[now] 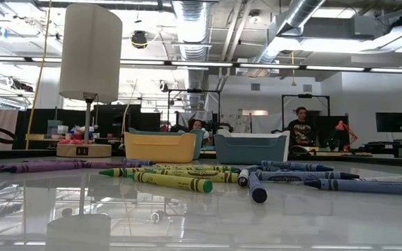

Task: Sort crayons
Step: Put the black crayon into the blue bin

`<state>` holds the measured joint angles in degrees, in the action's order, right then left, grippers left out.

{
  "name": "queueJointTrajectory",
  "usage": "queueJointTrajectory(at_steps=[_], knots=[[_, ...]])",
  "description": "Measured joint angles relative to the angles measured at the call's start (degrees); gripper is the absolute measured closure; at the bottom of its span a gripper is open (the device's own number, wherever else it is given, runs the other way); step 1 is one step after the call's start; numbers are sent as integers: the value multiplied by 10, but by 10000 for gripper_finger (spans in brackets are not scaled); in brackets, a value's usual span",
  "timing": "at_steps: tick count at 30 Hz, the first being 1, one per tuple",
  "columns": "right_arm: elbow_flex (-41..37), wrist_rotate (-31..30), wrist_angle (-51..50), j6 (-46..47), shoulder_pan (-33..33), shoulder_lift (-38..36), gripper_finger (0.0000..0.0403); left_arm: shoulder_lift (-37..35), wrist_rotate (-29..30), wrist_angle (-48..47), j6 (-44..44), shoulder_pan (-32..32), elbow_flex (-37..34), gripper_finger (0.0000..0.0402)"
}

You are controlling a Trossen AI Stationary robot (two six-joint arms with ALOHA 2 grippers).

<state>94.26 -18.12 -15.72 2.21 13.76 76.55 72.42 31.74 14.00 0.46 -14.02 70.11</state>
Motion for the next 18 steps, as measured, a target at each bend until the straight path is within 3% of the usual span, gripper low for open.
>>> queueJointTrajectory(at_steps=[18], knots=[[-1, 46, 14, -8, -46, 35, 191, 19, 0, 19, 29, -1, 0, 396]])
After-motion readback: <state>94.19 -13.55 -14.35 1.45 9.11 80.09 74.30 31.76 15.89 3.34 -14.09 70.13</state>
